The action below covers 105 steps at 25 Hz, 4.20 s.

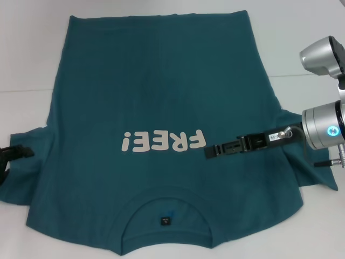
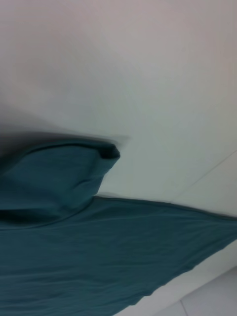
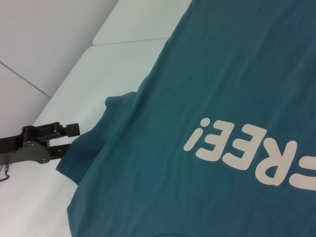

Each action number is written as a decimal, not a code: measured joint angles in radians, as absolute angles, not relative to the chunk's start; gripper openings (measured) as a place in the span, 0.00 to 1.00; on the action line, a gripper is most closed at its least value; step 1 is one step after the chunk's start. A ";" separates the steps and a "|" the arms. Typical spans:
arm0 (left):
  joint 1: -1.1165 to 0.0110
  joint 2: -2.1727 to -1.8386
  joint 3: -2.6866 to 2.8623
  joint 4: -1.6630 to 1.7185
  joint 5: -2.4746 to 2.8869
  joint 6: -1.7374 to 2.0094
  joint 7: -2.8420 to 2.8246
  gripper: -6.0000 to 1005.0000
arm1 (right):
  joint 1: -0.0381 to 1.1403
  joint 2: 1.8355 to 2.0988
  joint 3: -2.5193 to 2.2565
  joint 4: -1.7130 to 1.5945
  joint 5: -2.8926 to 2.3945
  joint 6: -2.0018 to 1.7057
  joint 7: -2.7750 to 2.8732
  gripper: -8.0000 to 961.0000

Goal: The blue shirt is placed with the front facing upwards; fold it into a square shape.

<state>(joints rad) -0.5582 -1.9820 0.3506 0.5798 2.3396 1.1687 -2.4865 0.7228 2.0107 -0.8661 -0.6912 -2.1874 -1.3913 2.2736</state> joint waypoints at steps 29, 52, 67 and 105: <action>-0.574 -1.978 0.356 0.578 2.388 1.196 -2.456 0.02 | 0.718 2.006 -0.842 -0.690 -2.186 -1.391 2.276 0.95; -0.543 -1.952 0.175 0.589 2.282 1.306 -2.384 0.02 | 0.714 2.006 -0.842 -0.690 -2.186 -1.391 2.276 0.95; -0.625 -1.922 0.224 0.594 2.304 1.342 -2.445 0.02 | 0.713 2.007 -0.842 -0.689 -2.186 -1.391 2.275 0.95; -0.670 -2.024 0.436 0.622 2.223 1.299 -2.410 0.47 | 0.710 2.015 -0.842 -0.686 -2.191 -1.366 2.274 0.95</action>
<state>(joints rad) -0.6700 -2.0237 0.4363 0.6224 2.2226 1.2992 -2.4100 0.7102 2.0151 -0.8422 -0.6856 -2.1905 -1.3661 2.2738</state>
